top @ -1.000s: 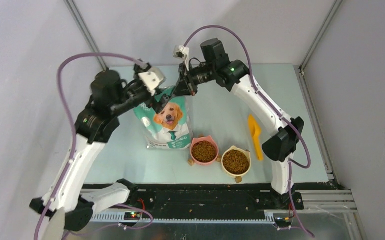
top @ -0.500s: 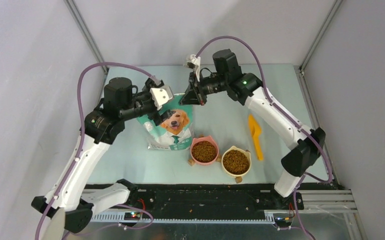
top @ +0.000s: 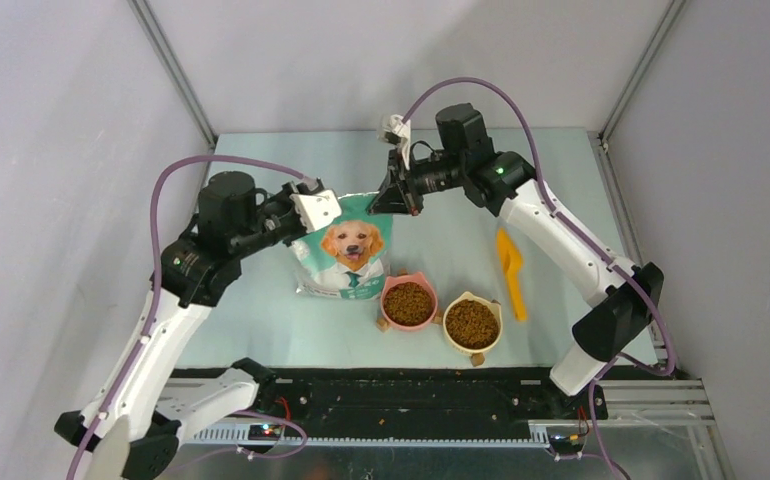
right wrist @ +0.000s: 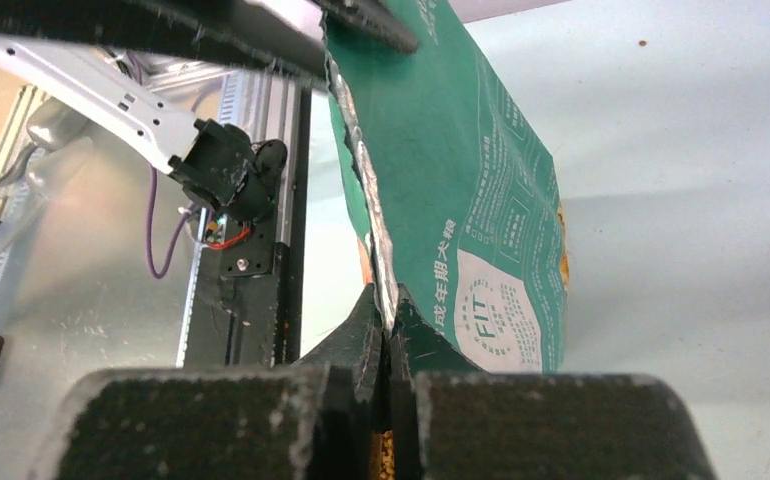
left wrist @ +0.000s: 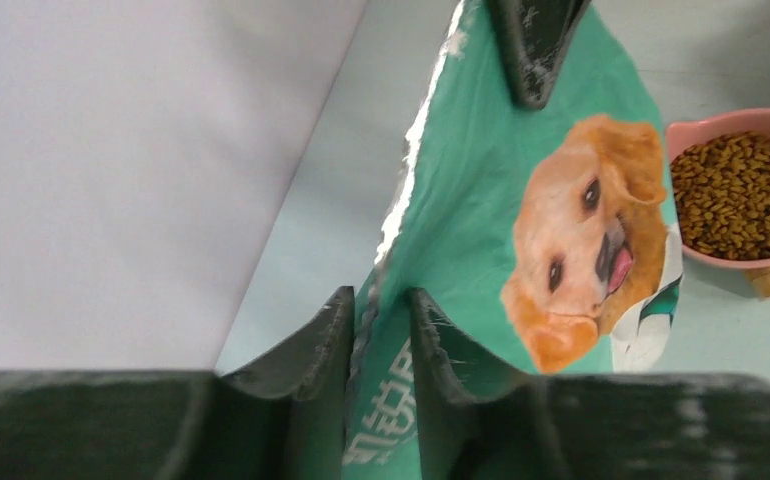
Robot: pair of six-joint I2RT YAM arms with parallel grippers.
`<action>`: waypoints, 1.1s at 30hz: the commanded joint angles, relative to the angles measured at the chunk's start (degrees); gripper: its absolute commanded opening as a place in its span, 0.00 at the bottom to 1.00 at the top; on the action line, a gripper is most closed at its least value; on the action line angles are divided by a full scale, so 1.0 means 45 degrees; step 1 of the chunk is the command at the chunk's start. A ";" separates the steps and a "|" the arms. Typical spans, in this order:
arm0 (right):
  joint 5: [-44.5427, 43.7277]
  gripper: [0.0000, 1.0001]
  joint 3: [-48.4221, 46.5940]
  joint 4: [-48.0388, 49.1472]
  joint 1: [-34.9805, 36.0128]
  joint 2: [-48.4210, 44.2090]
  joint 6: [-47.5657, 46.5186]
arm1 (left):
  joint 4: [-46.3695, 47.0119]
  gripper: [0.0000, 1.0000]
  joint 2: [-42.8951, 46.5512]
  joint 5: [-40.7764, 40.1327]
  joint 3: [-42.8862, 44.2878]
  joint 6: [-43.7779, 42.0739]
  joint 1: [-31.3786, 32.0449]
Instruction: Serve the pet food
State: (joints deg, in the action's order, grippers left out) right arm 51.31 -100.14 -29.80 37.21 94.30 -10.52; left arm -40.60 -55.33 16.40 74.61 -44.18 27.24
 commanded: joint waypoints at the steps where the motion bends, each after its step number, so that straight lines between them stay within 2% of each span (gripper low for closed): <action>1: 0.1107 0.00 -0.1212 -0.1319 -0.0293 -0.1407 -0.1672 | -0.0552 0.23 0.0564 -0.1899 0.0152 -0.0145 -0.0072; 2: 0.1125 0.00 -0.1316 -0.1876 -0.0211 -0.1367 -0.2214 | -0.0261 0.19 0.0600 -0.1991 0.0289 0.0248 -0.0052; 4: 0.0933 0.00 -0.1413 -0.2015 -0.0057 -0.1278 -0.2332 | 0.0152 0.03 0.0699 -0.2357 0.0404 0.0841 0.0140; 5: 0.0637 0.00 -0.1335 -0.1886 -0.0032 -0.1237 -0.2204 | 0.0241 0.02 0.0759 -0.2767 0.0381 0.0984 0.0295; 8: 0.0145 0.00 -0.1012 -0.0361 -0.0083 -0.1176 -0.1055 | 0.0592 0.00 0.1016 -0.3511 -0.0078 0.1010 0.1190; 10: -0.0564 0.00 -0.0543 0.1421 -0.0205 -0.1291 -0.0012 | 0.0490 0.00 0.1162 -0.3589 -0.0352 0.1015 0.1504; 13: -0.1615 0.00 0.0199 0.4743 -0.0573 -0.1297 0.1069 | 0.0169 0.00 0.1233 -0.2976 -0.0271 0.1466 0.1731; 17: -0.1538 0.00 -0.0757 0.6706 -0.1043 -0.0191 0.2221 | -0.0635 0.00 0.1222 -0.2310 0.0104 0.1991 0.2298; 20: -0.1060 0.00 -0.2509 0.6755 -0.1083 0.1289 0.2276 | -0.0743 0.00 0.1227 -0.2192 -0.0013 0.2277 0.2674; 23: -0.0891 0.00 -0.4021 0.5628 -0.1127 0.2516 0.1825 | -0.0441 0.00 0.1154 -0.2391 -0.0241 0.2586 0.2821; 25: 0.0005 0.00 -0.4545 0.5251 -0.1251 0.2791 0.1676 | -0.0076 0.00 0.1132 -0.2700 -0.0336 0.2811 0.2824; 29: 0.2179 0.00 -0.3472 0.4748 -0.1393 0.2025 0.1050 | 0.0977 0.00 0.1381 -0.4009 -0.0593 0.3201 0.2829; 31: 0.2827 0.06 -0.2012 0.4447 -0.1421 0.1309 0.0271 | 0.1532 0.00 0.1512 -0.5058 -0.0743 0.3308 0.2829; 33: 0.3511 0.15 -0.1430 0.3936 -0.1456 0.0760 -0.0415 | 0.1831 0.00 0.1605 -0.5558 -0.0777 0.3197 0.2830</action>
State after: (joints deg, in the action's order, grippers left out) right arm 60.86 -109.62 -17.10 32.95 107.68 -5.52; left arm -36.56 -50.33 -2.44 71.72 -32.21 39.22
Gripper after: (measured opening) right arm 0.088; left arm 0.003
